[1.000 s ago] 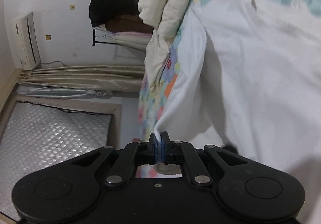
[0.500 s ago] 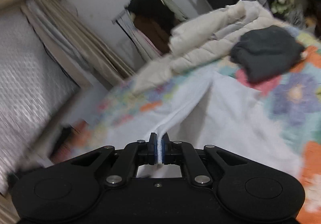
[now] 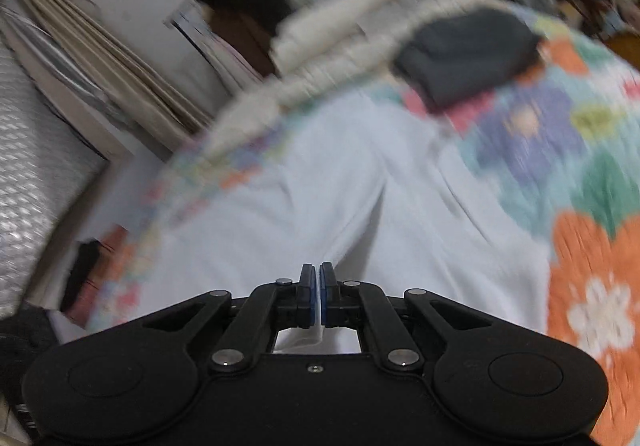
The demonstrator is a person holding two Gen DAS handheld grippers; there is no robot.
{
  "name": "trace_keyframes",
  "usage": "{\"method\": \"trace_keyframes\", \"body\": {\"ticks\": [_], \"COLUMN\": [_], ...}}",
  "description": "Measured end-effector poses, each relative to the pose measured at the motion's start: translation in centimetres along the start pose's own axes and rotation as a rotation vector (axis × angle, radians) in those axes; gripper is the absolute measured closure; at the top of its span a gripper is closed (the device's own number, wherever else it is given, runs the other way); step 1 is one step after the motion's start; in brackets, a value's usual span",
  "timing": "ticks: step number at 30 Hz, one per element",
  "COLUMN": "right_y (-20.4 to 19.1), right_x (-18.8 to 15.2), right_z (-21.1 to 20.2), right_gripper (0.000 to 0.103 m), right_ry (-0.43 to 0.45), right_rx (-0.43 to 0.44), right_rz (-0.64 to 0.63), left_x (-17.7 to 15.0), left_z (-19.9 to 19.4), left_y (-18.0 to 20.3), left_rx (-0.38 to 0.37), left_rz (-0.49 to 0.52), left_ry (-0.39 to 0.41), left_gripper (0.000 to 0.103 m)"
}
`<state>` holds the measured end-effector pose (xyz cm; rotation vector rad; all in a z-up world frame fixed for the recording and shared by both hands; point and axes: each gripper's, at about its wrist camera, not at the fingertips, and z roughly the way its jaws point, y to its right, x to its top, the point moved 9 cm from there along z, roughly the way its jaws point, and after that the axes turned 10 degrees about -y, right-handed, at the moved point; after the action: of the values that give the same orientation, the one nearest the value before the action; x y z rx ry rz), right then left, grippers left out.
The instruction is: Fold clothes
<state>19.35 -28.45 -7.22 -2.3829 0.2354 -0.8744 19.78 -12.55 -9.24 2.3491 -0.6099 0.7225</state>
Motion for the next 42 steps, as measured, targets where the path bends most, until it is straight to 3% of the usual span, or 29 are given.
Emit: {"method": "trace_keyframes", "body": {"ticks": [3, 6, 8, 11, 13, 14, 15, 16, 22, 25, 26, 27, 28, 31, 35, 38, 40, 42], "right_y": [0.9, 4.7, 6.5, 6.8, 6.6, 6.7, 6.7, 6.8, 7.6, 7.0, 6.6, 6.4, 6.2, 3.7, -1.0, 0.8, 4.0, 5.7], "right_x": [-0.5, -3.8, -5.9, -6.2, -5.8, -5.8, -5.9, -5.9, -7.2, -7.4, -7.3, -7.1, -6.7, -4.6, -3.8, -5.4, -6.8, -7.6], "right_z": [-1.7, -1.4, -0.6, 0.0, 0.5, 0.7, 0.9, 1.1, 2.9, 4.3, 4.9, 5.5, 5.9, 3.8, -1.3, -1.1, 0.7, 1.9], "right_gripper": [0.101, 0.101, 0.101, 0.1, 0.093, 0.086, 0.071, 0.065, 0.056, 0.053, 0.056, 0.079, 0.096, 0.097, 0.097, 0.097, 0.098, 0.098], "right_ry": [-0.006, -0.089, -0.136, -0.147, -0.152, -0.149, -0.144, -0.14, -0.158, -0.17, -0.17, -0.173, -0.174, -0.078, 0.045, 0.007, -0.056, -0.091], "right_rx": [-0.068, -0.214, -0.234, -0.196, -0.162, -0.133, -0.115, -0.103, -0.088, 0.041, 0.108, 0.126, 0.132, 0.1, 0.061, -0.08, -0.166, -0.194], "right_rz": [0.005, 0.084, 0.143, 0.162, 0.162, 0.182, 0.206, 0.226, 0.273, 0.295, 0.283, 0.266, 0.244, 0.102, -0.109, -0.125, -0.068, 0.0], "left_x": [-1.2, -2.4, -2.8, -3.2, -3.5, -3.5, -3.5, -3.6, -3.8, -3.9, -3.9, -3.8, -3.8, -2.9, -1.8, -3.4, -5.8, -7.7], "left_z": [1.3, 2.6, 3.1, 3.3, 3.3, 3.4, 3.4, 3.4, 3.6, 4.0, 4.1, 4.1, 4.2, 2.5, 0.5, 2.7, 5.3, 6.4], "left_y": [0.1, 0.6, 0.7, 0.8, 0.8, 0.6, 0.4, 0.1, -0.2, 0.1, 0.1, 0.1, 0.2, 0.7, 2.9, 3.3, 2.2, 1.4], "left_rx": [-0.036, 0.003, 0.011, -0.017, -0.023, -0.016, -0.008, -0.003, -0.027, -0.029, -0.022, -0.013, -0.005, 0.012, -0.031, 0.01, 0.04, 0.065], "left_rz": [-0.032, 0.001, 0.015, -0.016, -0.035, -0.039, -0.045, -0.058, -0.08, -0.066, -0.06, -0.053, -0.046, -0.025, -0.01, 0.018, -0.021, -0.06], "left_ry": [-0.06, -0.126, -0.143, -0.161, -0.168, -0.172, -0.175, -0.176, -0.181, -0.184, -0.183, -0.182, -0.181, -0.138, -0.117, -0.201, -0.317, -0.383], "left_gripper": [0.098, 0.098, 0.098, 0.098, 0.098, 0.098, 0.098, 0.098, 0.098, 0.098, 0.098, 0.098, 0.098, 0.098, 0.098, 0.098, 0.099, 0.099]}}
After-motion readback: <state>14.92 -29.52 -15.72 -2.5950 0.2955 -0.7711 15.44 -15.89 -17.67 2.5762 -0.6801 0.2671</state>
